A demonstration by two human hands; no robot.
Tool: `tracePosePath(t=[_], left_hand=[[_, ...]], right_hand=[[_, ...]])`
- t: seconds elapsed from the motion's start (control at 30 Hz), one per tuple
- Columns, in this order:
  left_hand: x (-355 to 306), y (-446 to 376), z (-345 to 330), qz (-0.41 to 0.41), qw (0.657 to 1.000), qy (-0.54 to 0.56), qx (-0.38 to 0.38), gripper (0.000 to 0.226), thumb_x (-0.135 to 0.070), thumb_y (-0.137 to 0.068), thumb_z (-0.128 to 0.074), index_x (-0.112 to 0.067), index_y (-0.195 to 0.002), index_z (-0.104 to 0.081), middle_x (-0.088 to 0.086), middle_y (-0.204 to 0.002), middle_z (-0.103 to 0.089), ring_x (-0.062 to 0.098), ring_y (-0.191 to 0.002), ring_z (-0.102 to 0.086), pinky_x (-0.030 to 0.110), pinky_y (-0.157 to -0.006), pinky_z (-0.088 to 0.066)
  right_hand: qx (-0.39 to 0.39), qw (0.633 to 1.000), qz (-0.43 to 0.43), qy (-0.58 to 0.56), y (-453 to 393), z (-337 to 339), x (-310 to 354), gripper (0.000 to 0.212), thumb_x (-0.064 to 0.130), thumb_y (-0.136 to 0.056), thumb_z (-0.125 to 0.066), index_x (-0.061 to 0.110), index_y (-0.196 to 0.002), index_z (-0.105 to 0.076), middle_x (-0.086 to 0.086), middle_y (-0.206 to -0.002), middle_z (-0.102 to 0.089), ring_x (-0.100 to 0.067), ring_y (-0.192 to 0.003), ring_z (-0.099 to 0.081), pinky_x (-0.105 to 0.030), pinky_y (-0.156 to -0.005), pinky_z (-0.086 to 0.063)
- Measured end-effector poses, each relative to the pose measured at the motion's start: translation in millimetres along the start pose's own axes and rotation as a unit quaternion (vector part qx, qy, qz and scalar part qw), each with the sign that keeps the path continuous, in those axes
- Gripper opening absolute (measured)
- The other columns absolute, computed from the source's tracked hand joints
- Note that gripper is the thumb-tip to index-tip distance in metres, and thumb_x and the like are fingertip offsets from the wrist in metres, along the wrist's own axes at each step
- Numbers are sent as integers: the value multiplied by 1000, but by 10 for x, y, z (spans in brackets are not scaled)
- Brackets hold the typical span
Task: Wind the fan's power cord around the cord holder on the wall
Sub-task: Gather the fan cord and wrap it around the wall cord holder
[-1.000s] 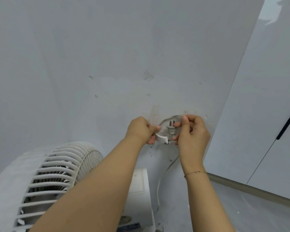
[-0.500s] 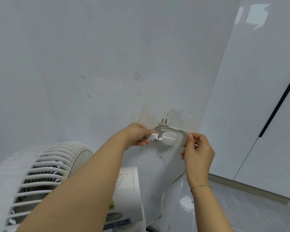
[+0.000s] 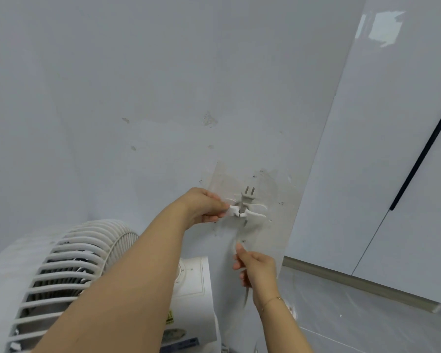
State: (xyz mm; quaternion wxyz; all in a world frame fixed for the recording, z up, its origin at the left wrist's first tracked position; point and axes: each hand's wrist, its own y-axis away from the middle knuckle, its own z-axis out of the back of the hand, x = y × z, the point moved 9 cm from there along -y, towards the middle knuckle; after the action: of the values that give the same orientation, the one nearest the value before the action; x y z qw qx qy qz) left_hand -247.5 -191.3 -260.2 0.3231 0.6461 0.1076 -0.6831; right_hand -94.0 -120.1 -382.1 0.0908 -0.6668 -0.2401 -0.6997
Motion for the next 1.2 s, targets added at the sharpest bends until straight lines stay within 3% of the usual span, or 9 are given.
tracePosePath(t=[0.1, 0.17, 0.23, 0.33, 0.53, 0.63, 0.87, 1.07, 1.2], left_hand=[[43, 37, 126, 11, 998, -59, -17, 28, 6, -78, -68, -8, -101, -61, 14, -97, -65, 21, -87, -63, 25, -79, -53], [48, 38, 207, 9, 984, -170, -45, 24, 3, -80, -67, -10, -99, -66, 11, -95, -63, 19, -90, -60, 26, -82, -50], [45, 15, 211, 0, 972, -230, -47, 22, -1, -80, -68, -8, -101, -71, 9, -95, -64, 18, -91, -58, 28, -84, -48], [50, -16, 69, -20, 966, -259, -6, 22, -6, -79, -71, -6, -102, -74, 4, -96, -67, 15, -95, -57, 22, -74, -48], [123, -69, -79, -24, 951, -308, 30, 20, -8, -82, -70, -5, -102, -73, 5, -99, -70, 11, -94, -58, 25, -92, -47], [191, -60, -162, 0, 941, -333, 52, 12, -12, -93, -54, -12, -89, -66, 1, -90, -68, 6, -74, -56, 18, -67, -44], [168, -129, -97, 47, 977, -203, -42, 31, -2, -95, -40, -11, -66, -49, 4, -65, -53, 7, -46, -53, 15, -45, -40], [298, -96, -106, 132, 988, -23, -78, 30, 0, -92, -36, -13, -67, -46, -1, -43, -50, 4, -27, -44, 10, -33, -33], [286, -65, -83, 165, 979, 85, -87, 26, 0, -90, -44, -9, -65, -46, 2, -60, -46, 7, -46, -40, 13, -36, -35]], right_hand=[[19, 999, 18, 41, 7, -191, 63, 35, 25, -91, -62, -6, -80, -72, -15, -66, -63, -21, -47, -49, -28, -48, -43], [23, 994, 57, 89, 21, -300, 148, 30, 13, -92, -56, -15, -90, -66, -30, -89, -67, -38, -77, -62, -36, -72, -52], [48, 986, 86, 131, 76, -442, 210, 27, 6, -93, -50, -9, -81, -69, -20, -107, -70, -29, -96, -64, -23, -80, -49], [91, 978, 119, 146, 188, -630, 297, 27, 7, -94, -48, 12, -88, -74, 0, -106, -70, -1, -83, -58, -8, -75, -42], [119, 971, 146, 146, 218, -670, 363, 24, 15, -95, -51, 17, -94, -75, -2, -81, -68, -6, -65, -53, -10, -60, -43], [135, 971, 125, 154, 203, -622, 304, 24, 19, -96, -51, 17, -89, -74, 4, -63, -59, -5, -55, -50, -16, -55, -43], [145, 959, 91, 227, 243, -181, 477, 36, 28, -90, -59, 17, -56, -62, 6, -45, -43, -7, -38, -39, -17, -41, -34], [98, 928, 226, 281, 372, 99, 963, 22, 18, -87, -57, 13, -71, -71, 9, -42, -45, -4, -42, -40, -11, -45, -29], [59, 886, 359, 287, 522, 49, 1297, 27, 26, -93, -57, 7, -75, -66, -5, -57, -56, -14, -54, -47, -31, -56, -42]])
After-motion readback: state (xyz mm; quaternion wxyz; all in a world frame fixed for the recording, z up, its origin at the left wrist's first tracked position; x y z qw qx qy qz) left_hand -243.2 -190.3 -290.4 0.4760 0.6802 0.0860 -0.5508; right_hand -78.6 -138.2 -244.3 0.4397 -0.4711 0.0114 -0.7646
